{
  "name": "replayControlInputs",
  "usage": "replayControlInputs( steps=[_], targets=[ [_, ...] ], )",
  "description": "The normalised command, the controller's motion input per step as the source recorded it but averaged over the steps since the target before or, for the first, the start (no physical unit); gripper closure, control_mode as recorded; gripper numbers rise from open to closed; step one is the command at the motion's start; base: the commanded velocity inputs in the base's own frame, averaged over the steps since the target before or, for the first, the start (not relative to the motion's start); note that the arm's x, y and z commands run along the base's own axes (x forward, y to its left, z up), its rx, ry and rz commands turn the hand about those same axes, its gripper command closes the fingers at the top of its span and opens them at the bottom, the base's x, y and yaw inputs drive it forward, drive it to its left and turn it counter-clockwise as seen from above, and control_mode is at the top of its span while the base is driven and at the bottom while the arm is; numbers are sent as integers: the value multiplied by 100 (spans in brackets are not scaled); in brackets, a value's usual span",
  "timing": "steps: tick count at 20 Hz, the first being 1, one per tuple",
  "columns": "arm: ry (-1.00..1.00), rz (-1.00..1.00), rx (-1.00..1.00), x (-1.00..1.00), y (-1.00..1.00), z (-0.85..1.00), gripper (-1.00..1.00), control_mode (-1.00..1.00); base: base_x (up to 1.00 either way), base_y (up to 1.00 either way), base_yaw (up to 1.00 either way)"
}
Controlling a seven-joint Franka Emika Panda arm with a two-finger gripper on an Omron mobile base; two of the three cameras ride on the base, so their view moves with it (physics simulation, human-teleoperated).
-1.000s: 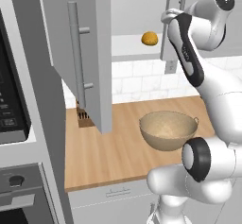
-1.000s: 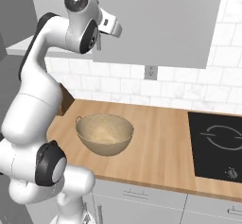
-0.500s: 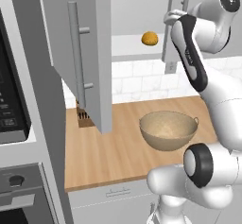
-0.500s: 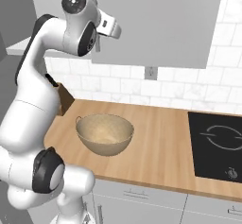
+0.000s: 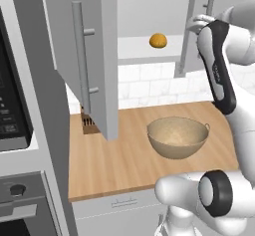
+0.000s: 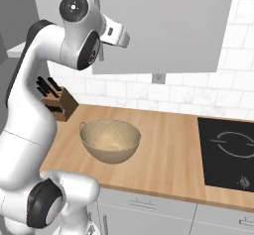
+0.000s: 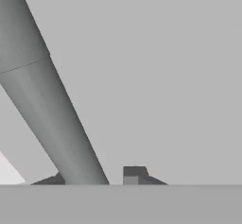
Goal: Open the cabinet, pick up the bread from the cabinet and place it in the basket. Then move the basket to the dining counter.
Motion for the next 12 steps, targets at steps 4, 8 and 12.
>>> replayControlInputs(
  steps=[4, 8, 12],
  targets=[
    [0, 0, 1, -68, -86, 18, 100, -100, 0, 0, 0],
    [0, 0, 4, -66, -96, 20, 100, -100, 0, 0, 0],
    [0, 0, 4, -61, -97, 14, 100, -100, 0, 0, 0]
  ],
)
